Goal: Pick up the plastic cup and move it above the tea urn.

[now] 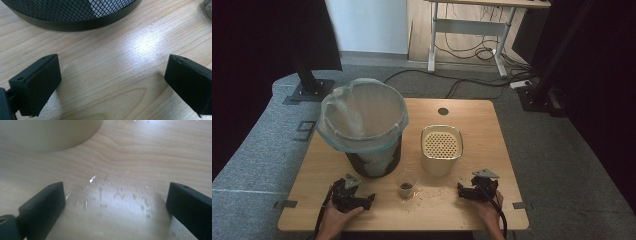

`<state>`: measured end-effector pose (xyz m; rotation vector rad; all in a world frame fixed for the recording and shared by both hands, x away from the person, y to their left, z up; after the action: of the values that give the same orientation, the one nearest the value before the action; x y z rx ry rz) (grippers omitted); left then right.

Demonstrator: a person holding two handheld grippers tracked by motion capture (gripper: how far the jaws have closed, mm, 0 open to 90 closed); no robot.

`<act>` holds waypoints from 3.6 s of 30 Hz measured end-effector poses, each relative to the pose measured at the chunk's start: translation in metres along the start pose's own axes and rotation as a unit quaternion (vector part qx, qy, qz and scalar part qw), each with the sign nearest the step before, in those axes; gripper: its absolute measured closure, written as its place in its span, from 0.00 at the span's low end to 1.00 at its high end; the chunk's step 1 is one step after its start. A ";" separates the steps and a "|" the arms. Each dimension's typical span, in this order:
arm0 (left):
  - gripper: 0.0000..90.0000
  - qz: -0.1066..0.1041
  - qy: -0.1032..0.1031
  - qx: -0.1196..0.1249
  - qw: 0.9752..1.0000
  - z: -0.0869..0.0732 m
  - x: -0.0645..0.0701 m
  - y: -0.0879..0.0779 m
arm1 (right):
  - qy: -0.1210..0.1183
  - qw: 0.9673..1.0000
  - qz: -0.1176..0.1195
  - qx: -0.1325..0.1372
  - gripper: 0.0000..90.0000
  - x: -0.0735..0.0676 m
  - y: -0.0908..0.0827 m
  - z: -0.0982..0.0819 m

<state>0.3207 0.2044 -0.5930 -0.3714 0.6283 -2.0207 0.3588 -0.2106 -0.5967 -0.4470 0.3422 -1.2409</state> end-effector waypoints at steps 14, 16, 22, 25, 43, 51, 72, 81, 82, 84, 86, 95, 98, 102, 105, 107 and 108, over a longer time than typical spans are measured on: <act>0.08 0.006 -0.006 0.009 1.000 0.000 0.002 -0.003 | -0.007 0.990 0.101 0.098 0.17 -0.060 -0.034 0.020; 0.09 0.007 -0.006 0.011 1.000 -0.001 0.002 -0.004 | -0.016 0.986 0.125 0.112 0.18 -0.076 -0.038 0.024; 0.10 0.007 -0.006 0.012 1.000 -0.001 0.002 -0.004 | -0.017 0.970 0.204 0.131 0.21 -0.126 -0.037 0.034; 0.10 0.007 -0.006 0.012 1.000 -0.001 0.002 -0.004 | -0.040 0.963 0.235 0.124 0.22 -0.155 -0.032 0.031; 0.10 0.005 -0.004 0.011 1.000 -0.001 0.002 -0.005 | -0.079 0.956 0.244 0.144 0.35 -0.207 0.013 0.046; 0.10 0.005 -0.003 0.012 1.000 -0.002 0.002 -0.005 | -0.074 0.952 0.256 0.151 0.41 -0.192 -0.001 0.050; 0.10 0.005 -0.004 0.012 1.000 -0.001 0.002 -0.005 | -0.060 0.948 0.222 0.221 0.42 -0.125 -0.070 0.089; 0.10 0.004 -0.002 0.010 1.000 -0.002 0.002 -0.005 | -0.046 0.943 0.206 0.257 0.42 -0.098 -0.099 0.117; 0.10 0.004 -0.002 0.010 1.000 -0.002 0.002 -0.005 | -0.046 0.943 0.202 0.261 0.42 -0.094 -0.102 0.120; 0.10 0.004 -0.002 0.010 1.000 -0.002 0.002 -0.005 | -0.042 0.943 0.197 0.267 0.42 -0.089 -0.105 0.125; 0.10 0.004 -0.002 0.010 1.000 -0.002 0.002 -0.005 | -0.037 0.942 0.192 0.271 0.42 -0.084 -0.108 0.130; 0.10 0.004 -0.004 0.010 1.000 -0.001 0.002 -0.005 | -0.030 0.944 0.167 0.284 0.42 -0.063 -0.110 0.155; 0.10 0.004 -0.004 0.010 1.000 -0.001 0.002 -0.005 | -0.019 0.945 0.158 0.287 0.43 -0.055 -0.108 0.164; 0.10 0.004 -0.003 0.010 1.000 -0.001 0.002 -0.005 | -0.015 0.946 0.147 0.290 0.43 -0.047 -0.106 0.176; 0.10 0.004 -0.004 0.011 1.000 -0.001 0.002 -0.005 | -0.018 0.947 0.141 0.288 0.43 -0.044 -0.104 0.184; 0.10 0.004 -0.003 0.011 1.000 -0.001 0.002 -0.005 | -0.019 0.949 0.139 0.283 0.43 -0.042 -0.102 0.190; 0.10 0.004 -0.004 0.011 1.000 -0.001 0.002 -0.005 | -0.021 0.949 0.138 0.283 0.43 -0.042 -0.101 0.192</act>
<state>0.3157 0.2052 -0.5914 -0.3619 0.6015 -2.0159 0.3561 -0.1698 -0.3800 0.0705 0.0007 -0.9952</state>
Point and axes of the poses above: each handheld gripper's, and its own axes: y roughly forward along the jaws, z roughly out of its top, x roughly to its right, the point moved 6 cm from there along y, roughly forward along the jaws, and after that the axes turned 14 degrees about x, right-handed, at the moved point
